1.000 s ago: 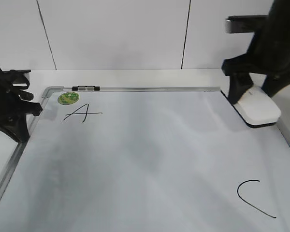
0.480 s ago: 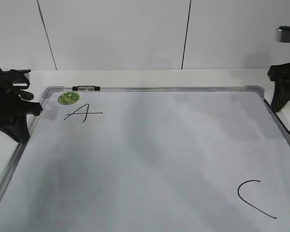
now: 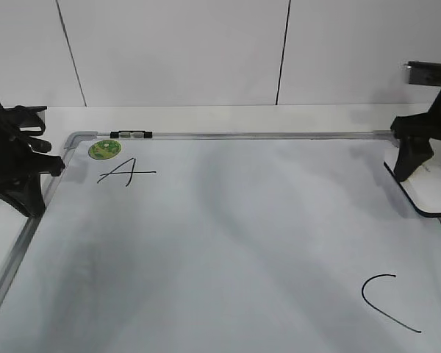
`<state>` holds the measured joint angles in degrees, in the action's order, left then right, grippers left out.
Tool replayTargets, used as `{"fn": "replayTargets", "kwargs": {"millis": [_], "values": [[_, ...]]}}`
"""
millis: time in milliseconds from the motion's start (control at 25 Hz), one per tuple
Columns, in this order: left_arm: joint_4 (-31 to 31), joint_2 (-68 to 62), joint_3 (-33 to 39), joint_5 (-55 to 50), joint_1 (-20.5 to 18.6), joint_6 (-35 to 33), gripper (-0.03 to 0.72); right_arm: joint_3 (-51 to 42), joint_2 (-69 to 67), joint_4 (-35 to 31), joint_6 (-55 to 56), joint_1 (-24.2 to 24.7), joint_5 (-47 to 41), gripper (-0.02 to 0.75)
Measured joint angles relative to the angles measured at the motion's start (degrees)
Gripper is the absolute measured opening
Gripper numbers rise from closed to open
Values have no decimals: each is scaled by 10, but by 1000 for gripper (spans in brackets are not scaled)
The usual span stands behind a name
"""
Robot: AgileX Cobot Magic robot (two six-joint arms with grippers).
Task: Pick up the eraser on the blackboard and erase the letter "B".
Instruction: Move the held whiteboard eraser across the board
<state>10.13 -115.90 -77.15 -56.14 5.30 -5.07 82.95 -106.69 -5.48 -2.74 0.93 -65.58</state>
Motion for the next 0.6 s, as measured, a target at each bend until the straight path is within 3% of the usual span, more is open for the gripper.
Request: {"fn": "replayTargets", "kwargs": {"millis": [360,600], "values": [[0,0,0,0,0,0,25,-40,-6,27,-5,0,88,553],[0,0,0,0,0,0,25,-59,-6,32,-5,0,101,553]]}}
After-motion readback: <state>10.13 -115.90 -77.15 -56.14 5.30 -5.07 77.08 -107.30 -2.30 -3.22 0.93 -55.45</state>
